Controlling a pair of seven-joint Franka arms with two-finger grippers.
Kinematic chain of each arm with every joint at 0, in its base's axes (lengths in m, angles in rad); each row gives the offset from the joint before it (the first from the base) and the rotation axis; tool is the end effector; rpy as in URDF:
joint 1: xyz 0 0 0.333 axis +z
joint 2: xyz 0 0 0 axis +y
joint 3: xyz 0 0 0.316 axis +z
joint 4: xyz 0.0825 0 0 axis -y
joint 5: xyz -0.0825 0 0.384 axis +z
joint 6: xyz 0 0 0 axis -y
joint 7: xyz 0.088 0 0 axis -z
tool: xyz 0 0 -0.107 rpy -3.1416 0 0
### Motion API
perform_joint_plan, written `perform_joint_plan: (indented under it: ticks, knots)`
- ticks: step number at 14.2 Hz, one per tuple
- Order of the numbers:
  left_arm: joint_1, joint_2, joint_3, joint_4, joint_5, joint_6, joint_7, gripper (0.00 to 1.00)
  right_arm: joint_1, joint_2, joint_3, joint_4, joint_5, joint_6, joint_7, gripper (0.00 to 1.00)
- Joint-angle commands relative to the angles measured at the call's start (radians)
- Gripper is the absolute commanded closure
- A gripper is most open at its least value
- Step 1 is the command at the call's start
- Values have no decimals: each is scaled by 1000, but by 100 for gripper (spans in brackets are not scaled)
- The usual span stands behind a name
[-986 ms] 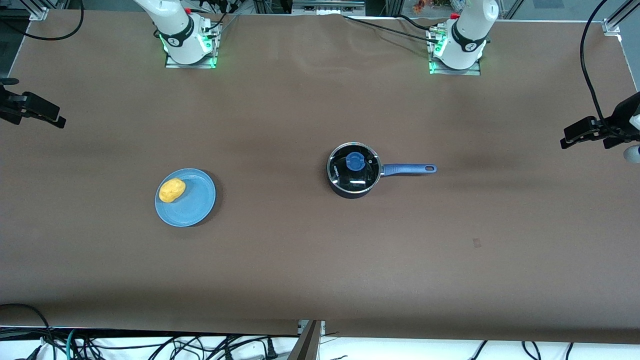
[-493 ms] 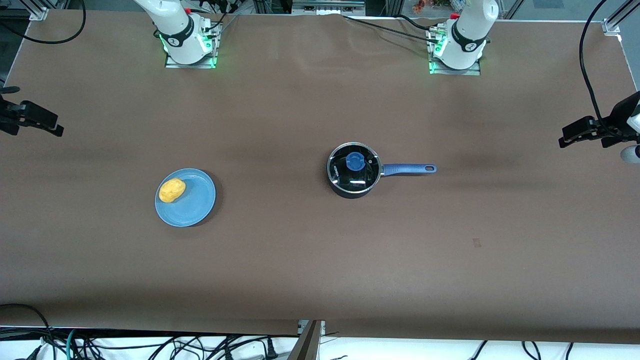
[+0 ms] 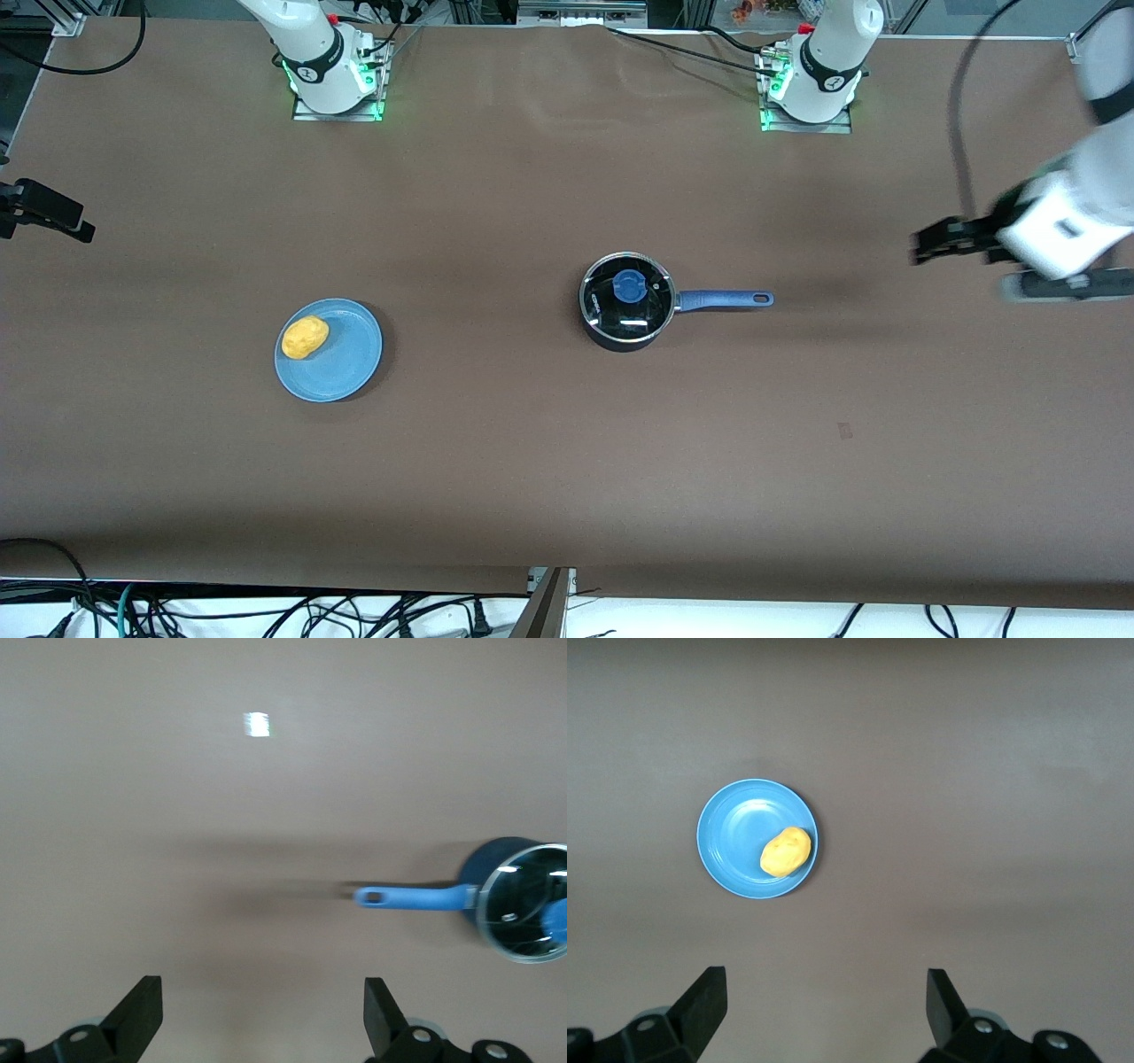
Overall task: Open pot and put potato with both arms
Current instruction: 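Reach the left gripper down to the blue knob of the glass lid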
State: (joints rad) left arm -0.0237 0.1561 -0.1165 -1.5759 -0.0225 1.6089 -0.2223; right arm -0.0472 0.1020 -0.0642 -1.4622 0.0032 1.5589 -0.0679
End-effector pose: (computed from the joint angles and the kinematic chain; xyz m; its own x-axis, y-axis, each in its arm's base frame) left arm 0.5913 -0.0813 0.5358 0.9883 0.0830 -0.1276 0.0853 -0.9963 0.0124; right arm 0.5817 -0.0627 0.6166 0.9991 -0.0431 -0.0053 -0.0431 -0.9991 0.0030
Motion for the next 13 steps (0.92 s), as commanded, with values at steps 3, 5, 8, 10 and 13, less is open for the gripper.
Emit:
perform_joint_plan:
  ticks: [3,5,8,10,13]
  knots:
    - [-119,178,-158,25,9,215,-420,0,1,15,9,42,1,-23,-12,0]
    - [-192,236,-163,17,10,279,-449,0,1,15,9,42,1,-23,-12,0]
    - [-272,328,-166,-21,71,434,-564,0,7,15,38,42,1,-20,-10,0]
    - [-306,356,-173,-74,134,511,-623,0,10,13,46,42,0,-22,-12,0]
    - [-306,356,-209,-111,151,526,-656,0,13,13,46,42,0,-23,-12,0]
